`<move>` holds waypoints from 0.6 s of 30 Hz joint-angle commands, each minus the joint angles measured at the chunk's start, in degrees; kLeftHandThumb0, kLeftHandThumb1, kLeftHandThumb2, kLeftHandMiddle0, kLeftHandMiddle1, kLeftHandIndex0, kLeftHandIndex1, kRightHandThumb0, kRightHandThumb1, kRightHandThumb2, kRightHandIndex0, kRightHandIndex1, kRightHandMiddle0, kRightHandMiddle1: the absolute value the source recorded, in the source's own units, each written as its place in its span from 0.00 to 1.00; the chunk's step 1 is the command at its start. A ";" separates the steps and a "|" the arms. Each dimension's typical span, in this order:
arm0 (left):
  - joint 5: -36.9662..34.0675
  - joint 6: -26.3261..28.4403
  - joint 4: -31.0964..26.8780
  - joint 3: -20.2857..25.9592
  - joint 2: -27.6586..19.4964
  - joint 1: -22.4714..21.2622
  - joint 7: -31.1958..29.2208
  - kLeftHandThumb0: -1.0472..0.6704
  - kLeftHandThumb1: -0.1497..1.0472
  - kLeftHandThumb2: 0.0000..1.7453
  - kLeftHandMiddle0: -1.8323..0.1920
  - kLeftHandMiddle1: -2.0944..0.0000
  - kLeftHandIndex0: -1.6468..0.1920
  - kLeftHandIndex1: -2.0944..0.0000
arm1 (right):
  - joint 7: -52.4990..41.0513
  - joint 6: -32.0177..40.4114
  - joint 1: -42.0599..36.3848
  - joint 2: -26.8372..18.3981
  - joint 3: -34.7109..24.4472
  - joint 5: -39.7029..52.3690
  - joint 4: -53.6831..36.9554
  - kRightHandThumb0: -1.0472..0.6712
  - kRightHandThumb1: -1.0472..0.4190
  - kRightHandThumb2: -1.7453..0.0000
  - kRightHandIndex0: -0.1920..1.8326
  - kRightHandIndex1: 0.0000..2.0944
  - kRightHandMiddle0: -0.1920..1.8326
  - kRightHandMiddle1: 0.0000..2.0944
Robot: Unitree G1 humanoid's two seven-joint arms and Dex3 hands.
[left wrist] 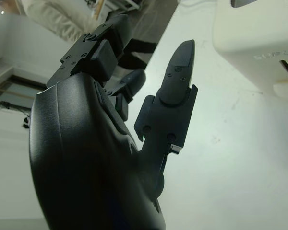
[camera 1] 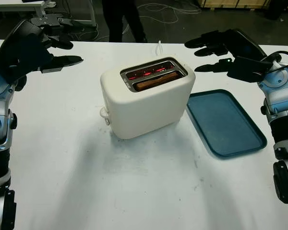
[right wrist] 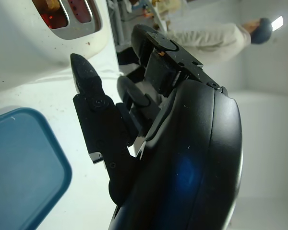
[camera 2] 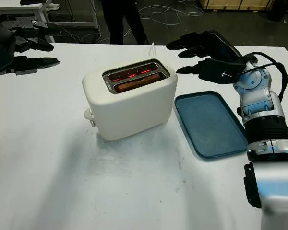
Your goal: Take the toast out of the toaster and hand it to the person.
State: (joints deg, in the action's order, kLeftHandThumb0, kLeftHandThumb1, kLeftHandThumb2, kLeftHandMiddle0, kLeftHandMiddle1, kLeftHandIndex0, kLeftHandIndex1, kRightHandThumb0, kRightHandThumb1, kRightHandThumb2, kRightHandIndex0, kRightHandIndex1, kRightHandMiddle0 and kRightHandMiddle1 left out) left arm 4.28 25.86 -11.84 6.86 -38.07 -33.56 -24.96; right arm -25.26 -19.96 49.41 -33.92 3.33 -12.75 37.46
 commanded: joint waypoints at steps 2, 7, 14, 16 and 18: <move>-0.38 0.22 -0.38 0.10 0.08 -0.05 0.20 0.45 0.84 0.00 0.81 0.56 0.66 0.83 | 0.07 -1.25 0.96 -0.28 0.08 0.28 0.75 0.46 0.18 1.00 0.52 0.01 0.48 0.00; 0.29 -0.75 -0.10 -0.21 -0.29 -0.10 0.05 0.44 0.84 0.00 0.80 0.56 0.66 0.82 | -0.23 -0.85 1.16 -0.25 0.11 0.36 0.87 0.44 0.18 1.00 0.52 0.01 0.48 0.00; 0.34 -0.65 -0.28 -0.11 -0.35 -0.06 0.01 0.44 0.84 0.00 0.79 0.56 0.65 0.82 | 0.12 -0.98 1.05 -0.43 0.23 -0.17 0.60 0.46 0.19 1.00 0.52 0.01 0.48 0.00; 0.03 -0.36 -0.31 0.05 -0.21 -0.10 -0.06 0.44 0.84 0.00 0.80 0.56 0.66 0.82 | 0.17 -1.35 0.89 -0.45 0.08 0.00 0.50 0.46 0.19 1.00 0.52 0.00 0.48 0.00; 0.17 -0.19 -0.37 -0.09 -0.27 -0.15 -0.01 0.44 0.84 0.00 0.80 0.56 0.66 0.82 | -0.03 -1.24 0.85 -0.44 0.00 0.20 0.56 0.46 0.18 1.00 0.52 0.00 0.48 0.00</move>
State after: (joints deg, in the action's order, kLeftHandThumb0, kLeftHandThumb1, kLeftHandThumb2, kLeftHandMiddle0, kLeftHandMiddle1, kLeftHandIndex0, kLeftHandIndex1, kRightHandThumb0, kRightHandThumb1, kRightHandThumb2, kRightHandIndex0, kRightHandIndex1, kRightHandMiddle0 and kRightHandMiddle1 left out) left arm 4.39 25.78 -11.83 6.83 -37.77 -33.56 -24.97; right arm -25.58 -20.38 49.65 -33.92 3.34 -12.71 38.09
